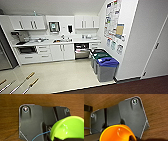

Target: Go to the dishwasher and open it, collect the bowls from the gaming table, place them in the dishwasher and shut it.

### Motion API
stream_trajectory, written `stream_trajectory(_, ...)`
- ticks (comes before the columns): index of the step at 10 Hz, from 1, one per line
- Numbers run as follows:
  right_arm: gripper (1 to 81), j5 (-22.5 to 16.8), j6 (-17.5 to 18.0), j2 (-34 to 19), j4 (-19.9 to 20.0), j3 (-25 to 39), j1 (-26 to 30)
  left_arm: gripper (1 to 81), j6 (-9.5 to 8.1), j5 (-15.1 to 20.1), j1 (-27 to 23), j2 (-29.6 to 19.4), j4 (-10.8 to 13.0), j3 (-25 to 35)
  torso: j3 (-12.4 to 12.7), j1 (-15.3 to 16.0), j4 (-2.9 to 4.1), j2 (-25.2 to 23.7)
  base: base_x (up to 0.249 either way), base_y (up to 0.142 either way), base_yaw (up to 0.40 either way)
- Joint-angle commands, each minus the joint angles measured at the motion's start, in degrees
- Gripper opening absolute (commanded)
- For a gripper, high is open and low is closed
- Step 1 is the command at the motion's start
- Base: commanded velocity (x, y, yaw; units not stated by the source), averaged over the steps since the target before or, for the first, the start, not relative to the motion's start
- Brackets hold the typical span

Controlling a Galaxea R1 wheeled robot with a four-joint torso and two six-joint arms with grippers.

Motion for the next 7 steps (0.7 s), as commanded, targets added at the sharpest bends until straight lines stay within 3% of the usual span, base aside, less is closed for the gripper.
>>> stream_trajectory(1,1.0,-2.7,-0.1,-0.3,-0.3,-0.2,3.0,1.0,-0.14,2.3,-2.6,-0.9,-0.5,0.2,0.0,0.0,0.0,0.0,0.148,0.0,0.0)
stream_trajectory(7,1.0,-2.7,-0.2,-0.2,-0.3,-0.2,3.1,1.0,-0.23,2.3,-2.6,-1.1,-0.5,0.2,0.0,0.0,0.0,0.0,0.148,0.0,0.0)
